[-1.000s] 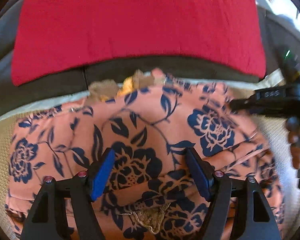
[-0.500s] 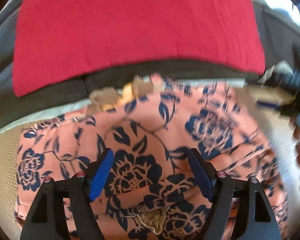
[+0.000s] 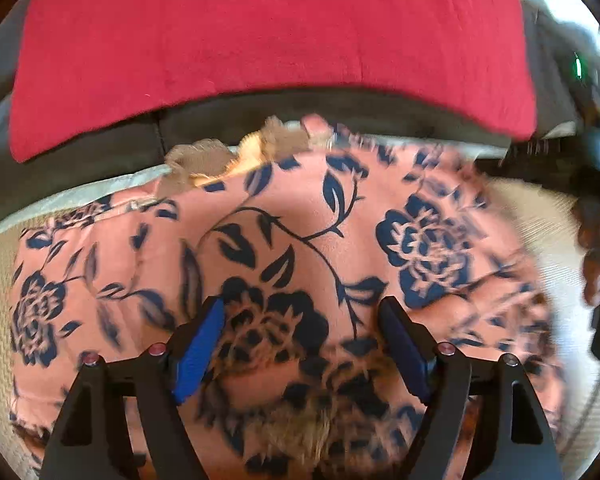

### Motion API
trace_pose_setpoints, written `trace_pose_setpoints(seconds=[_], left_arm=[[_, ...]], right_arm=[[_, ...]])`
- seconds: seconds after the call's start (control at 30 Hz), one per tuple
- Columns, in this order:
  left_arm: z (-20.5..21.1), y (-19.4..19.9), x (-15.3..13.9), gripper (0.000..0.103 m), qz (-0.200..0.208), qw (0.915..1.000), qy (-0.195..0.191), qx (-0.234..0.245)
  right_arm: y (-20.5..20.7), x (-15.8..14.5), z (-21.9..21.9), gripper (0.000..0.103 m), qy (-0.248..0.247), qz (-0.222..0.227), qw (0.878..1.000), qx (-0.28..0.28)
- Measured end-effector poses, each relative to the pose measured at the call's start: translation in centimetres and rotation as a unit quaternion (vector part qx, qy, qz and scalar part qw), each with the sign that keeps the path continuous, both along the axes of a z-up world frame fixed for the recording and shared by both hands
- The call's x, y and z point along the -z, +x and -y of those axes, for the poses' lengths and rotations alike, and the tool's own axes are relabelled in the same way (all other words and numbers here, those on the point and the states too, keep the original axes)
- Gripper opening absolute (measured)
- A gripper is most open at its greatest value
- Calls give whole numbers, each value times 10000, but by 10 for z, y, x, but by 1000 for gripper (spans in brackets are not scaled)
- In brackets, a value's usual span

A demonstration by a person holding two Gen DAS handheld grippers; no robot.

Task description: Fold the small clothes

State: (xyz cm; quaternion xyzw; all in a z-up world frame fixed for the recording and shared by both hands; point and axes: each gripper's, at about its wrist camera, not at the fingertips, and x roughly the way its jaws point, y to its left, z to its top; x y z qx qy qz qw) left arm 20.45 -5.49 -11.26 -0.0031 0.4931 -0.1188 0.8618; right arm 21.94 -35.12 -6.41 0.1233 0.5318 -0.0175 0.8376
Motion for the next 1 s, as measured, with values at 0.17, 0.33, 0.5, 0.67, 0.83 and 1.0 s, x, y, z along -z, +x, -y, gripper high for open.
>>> trace_pose_setpoints(seconds=[0.17,0.33,0.5,0.67,0.83,1.0], left_arm=[[-98,-44,-47,80,816,9944,-95,-660],[-212,-49,-23,80,153,9815,-864,-1701],[-243,-39,13,80,-383,9717,-1226,-1983],[-218,-23,22,43,-495,9824,-733,-1645],[-217,-28,-1,14,-101,9858,-435,-1617],[-213,-24,26,21,-289,9893,14,-1431]], right_arm=[[-63,-47,-7,77,539,585,9961,-380],[-95,-50,-36,79,1330,624,9862,-764],[-99,-44,-50,79,1275,497,9865,-899],[-96,-34,-57,79,1256,422,9869,-924],[-95,-27,-61,79,1201,306,9875,-978],[-92,-12,-60,79,1208,225,9872,-1020]])
